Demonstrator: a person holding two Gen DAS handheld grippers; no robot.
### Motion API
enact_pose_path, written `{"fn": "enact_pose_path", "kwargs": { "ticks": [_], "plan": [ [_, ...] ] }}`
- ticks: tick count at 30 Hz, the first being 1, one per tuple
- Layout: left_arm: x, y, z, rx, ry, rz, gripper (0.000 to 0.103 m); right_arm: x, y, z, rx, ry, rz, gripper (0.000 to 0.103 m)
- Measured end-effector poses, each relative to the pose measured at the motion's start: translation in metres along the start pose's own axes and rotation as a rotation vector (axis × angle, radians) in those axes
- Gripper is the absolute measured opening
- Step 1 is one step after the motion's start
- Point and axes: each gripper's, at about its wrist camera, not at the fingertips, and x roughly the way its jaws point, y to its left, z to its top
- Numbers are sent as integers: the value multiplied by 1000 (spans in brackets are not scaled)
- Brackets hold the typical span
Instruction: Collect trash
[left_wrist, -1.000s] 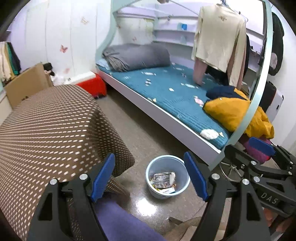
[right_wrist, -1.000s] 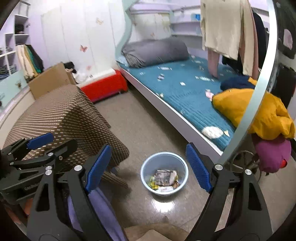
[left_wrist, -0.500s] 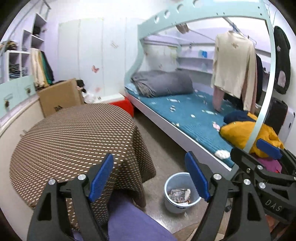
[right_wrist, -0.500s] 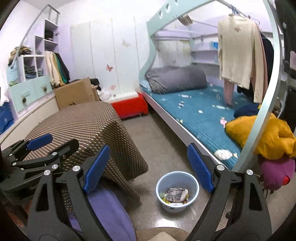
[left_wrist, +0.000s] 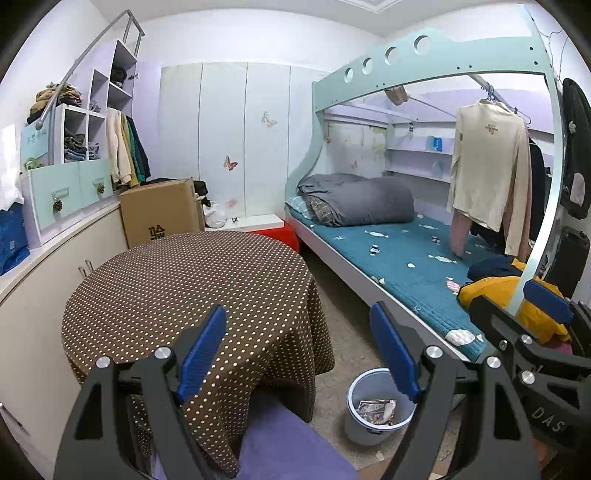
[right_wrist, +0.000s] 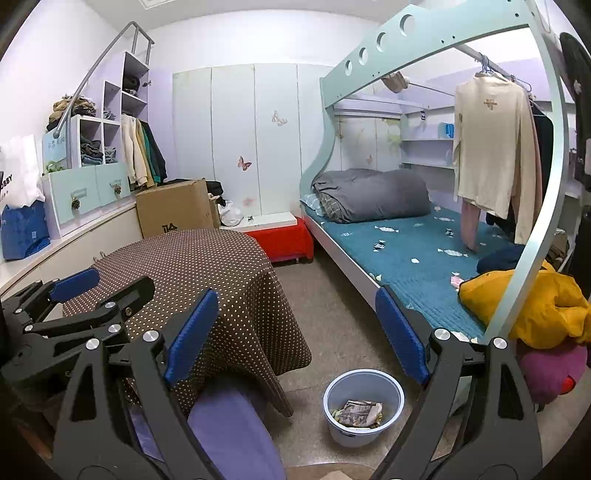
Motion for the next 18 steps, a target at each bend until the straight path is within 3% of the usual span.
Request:
{"fn": "enact_pose_path", "kwargs": {
  "ticks": [18],
  "plan": [
    [5,-1,-8,-22,28,20,79,-3,0,-9,27,11,-21,86]
  ]
}}
